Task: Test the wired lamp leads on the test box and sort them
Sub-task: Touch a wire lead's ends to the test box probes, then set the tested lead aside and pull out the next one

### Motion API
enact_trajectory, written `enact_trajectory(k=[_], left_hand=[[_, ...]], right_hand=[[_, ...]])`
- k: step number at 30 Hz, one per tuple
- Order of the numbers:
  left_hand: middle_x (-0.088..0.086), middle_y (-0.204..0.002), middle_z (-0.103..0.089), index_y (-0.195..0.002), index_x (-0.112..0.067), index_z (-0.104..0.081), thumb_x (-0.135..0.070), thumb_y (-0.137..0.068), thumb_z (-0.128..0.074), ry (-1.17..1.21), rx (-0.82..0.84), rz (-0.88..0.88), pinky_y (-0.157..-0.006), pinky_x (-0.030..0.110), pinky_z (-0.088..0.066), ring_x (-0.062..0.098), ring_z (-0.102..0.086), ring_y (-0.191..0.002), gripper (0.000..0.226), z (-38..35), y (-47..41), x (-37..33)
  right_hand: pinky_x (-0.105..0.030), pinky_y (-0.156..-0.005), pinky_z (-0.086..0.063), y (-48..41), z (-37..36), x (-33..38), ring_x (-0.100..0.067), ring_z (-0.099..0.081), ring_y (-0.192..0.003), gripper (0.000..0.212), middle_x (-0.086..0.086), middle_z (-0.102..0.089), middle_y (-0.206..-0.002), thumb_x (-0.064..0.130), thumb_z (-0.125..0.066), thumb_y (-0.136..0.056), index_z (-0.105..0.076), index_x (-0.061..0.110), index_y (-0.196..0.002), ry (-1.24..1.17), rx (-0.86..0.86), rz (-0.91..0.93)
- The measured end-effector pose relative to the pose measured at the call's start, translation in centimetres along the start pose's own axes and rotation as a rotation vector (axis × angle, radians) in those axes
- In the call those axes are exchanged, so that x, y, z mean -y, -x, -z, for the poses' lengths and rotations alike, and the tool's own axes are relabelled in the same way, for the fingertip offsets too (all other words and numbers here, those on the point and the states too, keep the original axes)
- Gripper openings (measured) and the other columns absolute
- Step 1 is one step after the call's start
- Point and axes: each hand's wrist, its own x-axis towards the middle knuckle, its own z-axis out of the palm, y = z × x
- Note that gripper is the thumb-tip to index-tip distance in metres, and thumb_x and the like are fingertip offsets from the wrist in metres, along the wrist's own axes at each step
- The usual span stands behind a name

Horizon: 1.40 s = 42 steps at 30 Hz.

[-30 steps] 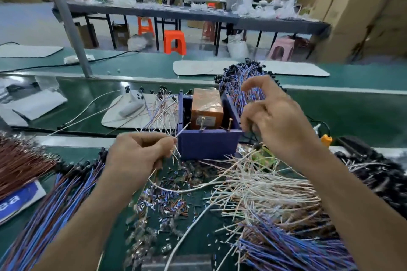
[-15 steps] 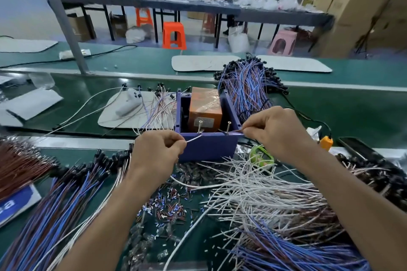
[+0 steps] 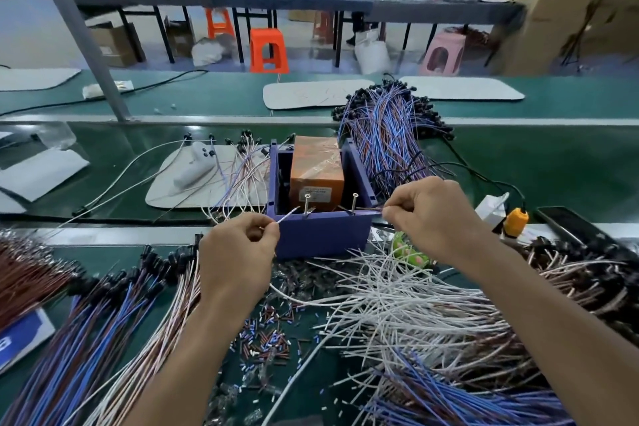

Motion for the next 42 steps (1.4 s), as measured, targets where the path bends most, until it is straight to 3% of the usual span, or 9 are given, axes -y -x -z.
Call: enact_trajectory(k=[3, 9, 13, 16, 20, 25, 32, 39, 42], left_hand=[[-0.026, -0.061, -0.064, -0.072, -0.041, -0.067, -0.026, -0.085, -0.081, 0.009, 0.008, -0.009, -0.059, 0.007, -0.042, -0.014, -0.063, -0.075, 0.025, -0.2, 0.2, 0.2], [-0.030, -0.065, -0.067, -0.077, -0.031, -0.078, -0.027, -0.085, -0.081, 0.058, 0.003, -0.029, -0.064, 0.019, -0.051, -0.006, -0.066, -0.068, 0.009, 0.1, 0.4, 0.1], [-0.035, -0.070, -0.067, -0.082, -0.029, -0.080, -0.031, -0.084, -0.079, 0.083, 0.017, -0.050, -0.066, 0.018, -0.053, -0.006, -0.067, -0.065, 0.003, 0.1, 0.4, -0.4], [-0.031, -0.064, -0.067, -0.082, -0.029, -0.080, -0.033, -0.084, -0.077, 0.081, 0.015, -0.036, -0.073, 0.027, -0.059, -0.003, -0.069, -0.063, 0.006, -0.1, 0.2, -0.6], [-0.024, -0.063, -0.068, -0.082, -0.028, -0.079, -0.037, -0.084, -0.073, 0.073, 0.003, -0.033, -0.074, 0.036, -0.062, 0.006, -0.071, -0.064, 0.011, -0.1, 0.3, -0.6], [-0.021, -0.064, -0.069, -0.081, -0.028, -0.078, -0.033, -0.087, -0.075, 0.041, -0.004, -0.038, -0.070, 0.030, -0.058, 0.004, -0.068, -0.064, 0.008, -0.2, 0.3, -0.4], [-0.011, -0.069, -0.072, -0.088, -0.022, -0.081, -0.029, -0.090, -0.076, 0.007, -0.037, -0.059, -0.068, 0.026, -0.051, 0.010, -0.068, -0.065, 0.008, -0.1, 0.4, -0.7], [-0.017, -0.066, -0.069, -0.084, -0.024, -0.080, -0.028, -0.088, -0.078, 0.029, -0.005, -0.015, -0.063, 0.018, -0.050, -0.001, -0.066, -0.064, 0.006, 0.3, 0.9, -1.0], [-0.007, -0.064, -0.074, -0.083, -0.020, -0.077, -0.021, -0.090, -0.076, 0.303, 0.042, 0.136, -0.053, 0.024, -0.053, 0.007, -0.065, -0.051, 0.007, 0.8, 1.5, -1.5]], right_hand=[[-0.015, -0.057, -0.048, -0.3, -0.4, 0.0, -0.004, -0.064, -0.058, 0.010, 0.013, -0.068, -0.061, 0.025, -0.076, -0.089, -0.081, 0.025, -0.080, -0.017, -0.004, -0.009], [-0.014, -0.061, -0.048, -0.7, -0.8, 0.3, -0.001, -0.063, -0.059, 0.009, 0.014, -0.069, -0.061, 0.022, -0.077, -0.086, -0.082, 0.022, -0.079, -0.027, -0.021, 0.015], [-0.022, -0.066, -0.054, -0.7, -0.9, 0.3, -0.003, -0.065, -0.061, 0.008, 0.013, -0.069, -0.062, 0.024, -0.078, -0.085, -0.081, 0.022, -0.078, -0.039, -0.021, 0.000], [-0.005, -0.057, -0.042, -0.8, -1.0, 0.3, 0.006, -0.063, -0.062, 0.008, 0.018, -0.066, -0.059, 0.025, -0.078, -0.085, -0.080, 0.025, -0.077, -0.031, -0.026, -0.001], [-0.007, -0.059, -0.042, -0.8, -1.1, 0.2, 0.004, -0.062, -0.060, 0.008, 0.020, -0.065, -0.061, 0.025, -0.078, -0.085, -0.081, 0.025, -0.077, -0.016, -0.023, -0.003], [-0.021, -0.066, -0.055, -0.7, -1.2, 0.2, -0.002, -0.065, -0.061, 0.009, 0.013, -0.069, -0.062, 0.025, -0.078, -0.085, -0.080, 0.023, -0.077, -0.037, -0.020, -0.022], [-0.023, -0.065, -0.056, -0.9, -1.4, 0.2, -0.005, -0.066, -0.060, 0.012, 0.010, -0.069, -0.061, 0.024, -0.075, -0.088, -0.080, 0.020, -0.077, -0.028, -0.046, -0.061], [-0.016, -0.058, -0.054, -0.3, -0.7, 0.6, -0.003, -0.065, -0.056, 0.011, 0.011, -0.069, -0.057, 0.023, -0.075, -0.085, -0.079, 0.023, -0.075, -0.041, -0.015, -0.073], [-0.006, -0.051, -0.044, 0.6, 0.5, 1.7, 0.002, -0.064, -0.058, 0.012, 0.016, -0.068, -0.057, 0.024, -0.076, -0.083, -0.077, 0.027, -0.071, -0.069, 0.024, -0.011]])
